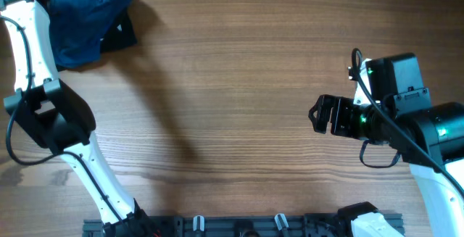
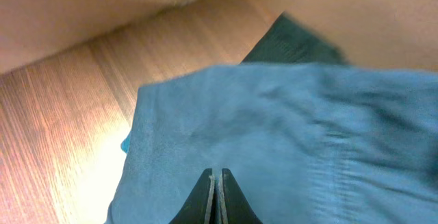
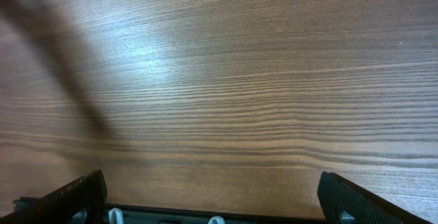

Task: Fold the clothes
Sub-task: 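Release the trousers on the pile and hold the left gripper there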

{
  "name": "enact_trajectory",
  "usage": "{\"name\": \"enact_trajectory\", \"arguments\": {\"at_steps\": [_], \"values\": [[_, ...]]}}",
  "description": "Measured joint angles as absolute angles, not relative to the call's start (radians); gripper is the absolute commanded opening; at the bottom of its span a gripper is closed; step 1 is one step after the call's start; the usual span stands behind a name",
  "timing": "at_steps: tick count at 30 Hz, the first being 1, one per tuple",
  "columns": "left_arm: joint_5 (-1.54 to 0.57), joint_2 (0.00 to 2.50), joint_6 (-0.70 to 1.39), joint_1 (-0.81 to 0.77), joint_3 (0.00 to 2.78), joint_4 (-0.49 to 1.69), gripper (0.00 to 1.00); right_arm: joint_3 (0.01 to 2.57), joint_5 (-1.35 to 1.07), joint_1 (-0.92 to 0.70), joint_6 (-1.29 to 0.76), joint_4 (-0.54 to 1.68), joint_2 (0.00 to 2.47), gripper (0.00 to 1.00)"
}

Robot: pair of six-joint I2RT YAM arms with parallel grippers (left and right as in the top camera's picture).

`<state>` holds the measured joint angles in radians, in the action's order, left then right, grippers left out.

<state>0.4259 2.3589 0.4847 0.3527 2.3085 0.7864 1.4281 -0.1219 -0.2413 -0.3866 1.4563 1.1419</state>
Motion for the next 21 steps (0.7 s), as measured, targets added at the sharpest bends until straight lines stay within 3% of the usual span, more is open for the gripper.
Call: {"name": "enact_trajectory", "arguments": {"at_steps": [21], "values": [[0.445, 2.424, 0.493, 0.340, 2.308, 0.664, 0.10, 1.428, -0.123, -0.241, -0.386, 1.456, 1.142, 1.00]]}}
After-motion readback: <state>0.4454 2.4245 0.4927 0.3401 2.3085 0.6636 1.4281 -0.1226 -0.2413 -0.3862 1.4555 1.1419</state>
